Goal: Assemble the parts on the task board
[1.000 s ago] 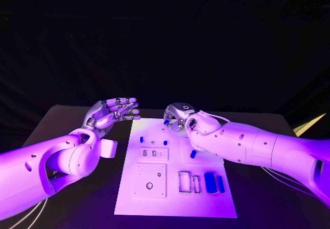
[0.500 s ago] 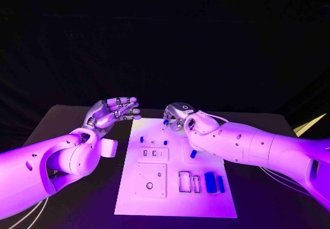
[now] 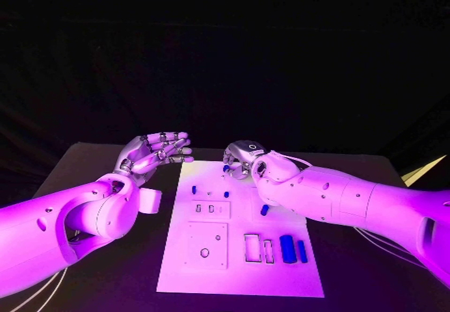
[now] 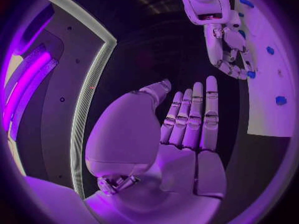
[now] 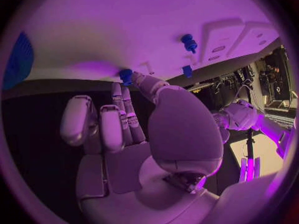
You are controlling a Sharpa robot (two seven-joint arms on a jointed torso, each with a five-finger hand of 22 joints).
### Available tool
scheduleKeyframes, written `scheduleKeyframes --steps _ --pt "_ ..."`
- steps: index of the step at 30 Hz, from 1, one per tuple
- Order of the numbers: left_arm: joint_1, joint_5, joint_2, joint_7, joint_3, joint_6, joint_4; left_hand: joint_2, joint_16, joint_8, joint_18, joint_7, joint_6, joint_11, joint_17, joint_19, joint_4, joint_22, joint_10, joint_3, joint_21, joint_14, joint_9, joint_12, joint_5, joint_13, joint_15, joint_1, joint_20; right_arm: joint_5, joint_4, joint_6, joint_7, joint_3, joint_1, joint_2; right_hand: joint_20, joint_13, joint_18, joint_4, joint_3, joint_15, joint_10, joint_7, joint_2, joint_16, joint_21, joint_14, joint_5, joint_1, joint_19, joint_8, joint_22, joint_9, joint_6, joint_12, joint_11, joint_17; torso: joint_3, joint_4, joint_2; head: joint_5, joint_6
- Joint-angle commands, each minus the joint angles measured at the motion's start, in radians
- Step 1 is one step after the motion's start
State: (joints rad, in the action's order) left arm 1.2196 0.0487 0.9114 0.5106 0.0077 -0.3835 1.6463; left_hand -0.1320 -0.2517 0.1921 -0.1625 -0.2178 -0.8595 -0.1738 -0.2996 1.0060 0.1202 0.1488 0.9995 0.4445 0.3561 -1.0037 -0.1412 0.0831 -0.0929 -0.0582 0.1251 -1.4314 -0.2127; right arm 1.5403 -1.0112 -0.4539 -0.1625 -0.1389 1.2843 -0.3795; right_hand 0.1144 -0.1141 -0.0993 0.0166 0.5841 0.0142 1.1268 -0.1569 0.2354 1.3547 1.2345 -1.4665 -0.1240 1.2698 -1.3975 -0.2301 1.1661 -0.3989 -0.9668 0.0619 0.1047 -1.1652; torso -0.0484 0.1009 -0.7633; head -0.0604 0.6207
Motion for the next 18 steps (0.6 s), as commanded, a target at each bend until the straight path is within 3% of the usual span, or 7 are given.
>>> scheduleKeyframes --steps 1,5,8,11,18 --pt "0.002 0.001 -0.001 0.001 0.001 0.004 0.002 -0.015 -0.014 0.016 -0.014 -0.003 0.001 -0.001 -0.018 -0.002 0.005 0.016 0.003 0.024 0.019 0.012 -0.019 -0.014 -0.003 -0.01 -0.002 0.007 0.006 -0.003 -0.005 0.003 0.005 0.0 -0.001 -0.004 0.003 0.013 -0.004 -0.001 0.012 0.005 -0.067 -0.006 0.004 -0.027 -0.053 -0.013 -0.011 -0.015 0.043 0.028 -0.051 -0.005 0.028 -0.001 0.002 0.036 0.0008 -0.0016 0.0 0.0 0.002" --pt "0.002 0.001 0.0 0.001 0.001 0.003 0.001 -0.015 -0.014 0.016 -0.014 -0.003 0.001 -0.001 -0.018 -0.002 0.005 0.016 0.003 0.024 0.019 0.012 -0.019 -0.014 -0.003 -0.01 -0.002 0.007 0.006 -0.004 -0.018 -0.019 0.008 0.0 0.0 -0.017 0.004 0.011 -0.013 0.009 -0.07 0.005 -0.091 -0.005 0.005 -0.048 -0.103 -0.006 -0.014 0.001 0.057 0.062 -0.096 0.003 0.063 0.002 0.002 0.073 0.0016 -0.0017 0.0 0.001 0.001" --pt "0.002 0.001 0.002 0.001 0.001 0.003 0.0 -0.015 -0.014 0.016 -0.014 -0.003 0.001 -0.001 -0.018 -0.002 0.005 0.016 0.003 0.024 0.019 0.012 -0.019 -0.014 -0.003 -0.01 -0.002 0.007 0.006 -0.004 -0.041 -0.032 0.009 0.0 0.0 -0.04 0.005 0.006 -0.017 0.035 -0.209 0.006 -0.121 0.001 -0.019 -0.058 -0.139 -0.004 -0.02 0.056 0.058 0.083 -0.124 0.007 0.066 0.002 0.005 0.095 0.0022 -0.0024 0.0 0.002 0.0" --pt "0.002 0.001 0.004 0.001 0.001 0.004 -0.001 -0.015 -0.014 0.016 -0.014 -0.003 0.001 -0.001 -0.018 -0.002 0.005 0.016 0.003 0.024 0.019 0.012 -0.019 -0.014 -0.003 -0.01 -0.002 0.007 0.006 -0.005 -0.077 -0.04 0.008 0.001 0.001 -0.075 0.005 0.002 -0.018 0.054 -0.253 0.006 -0.123 0.003 -0.026 -0.062 -0.15 -0.003 -0.021 0.082 0.057 0.089 -0.131 0.009 0.062 0.003 0.005 0.104 0.0032 -0.0048 0.001 0.003 0.0" --pt "0.002 0.0 0.014 0.0 0.001 0.005 -0.002 -0.015 -0.014 0.016 -0.014 -0.003 0.001 -0.001 -0.018 -0.002 0.005 0.016 0.003 0.024 0.019 0.012 -0.019 -0.014 -0.003 -0.01 -0.002 0.007 0.006 -0.081 -0.213 -0.06 0.015 0.018 0.019 -0.226 -0.002 -0.017 -0.007 0.081 -0.255 -0.003 -0.046 -0.003 -0.032 -0.04 -0.107 -0.013 -0.019 0.102 0.025 0.094 -0.079 0.011 0.039 0.023 -0.006 0.075 0.0093 -0.0174 0.003 0.004 -0.006"
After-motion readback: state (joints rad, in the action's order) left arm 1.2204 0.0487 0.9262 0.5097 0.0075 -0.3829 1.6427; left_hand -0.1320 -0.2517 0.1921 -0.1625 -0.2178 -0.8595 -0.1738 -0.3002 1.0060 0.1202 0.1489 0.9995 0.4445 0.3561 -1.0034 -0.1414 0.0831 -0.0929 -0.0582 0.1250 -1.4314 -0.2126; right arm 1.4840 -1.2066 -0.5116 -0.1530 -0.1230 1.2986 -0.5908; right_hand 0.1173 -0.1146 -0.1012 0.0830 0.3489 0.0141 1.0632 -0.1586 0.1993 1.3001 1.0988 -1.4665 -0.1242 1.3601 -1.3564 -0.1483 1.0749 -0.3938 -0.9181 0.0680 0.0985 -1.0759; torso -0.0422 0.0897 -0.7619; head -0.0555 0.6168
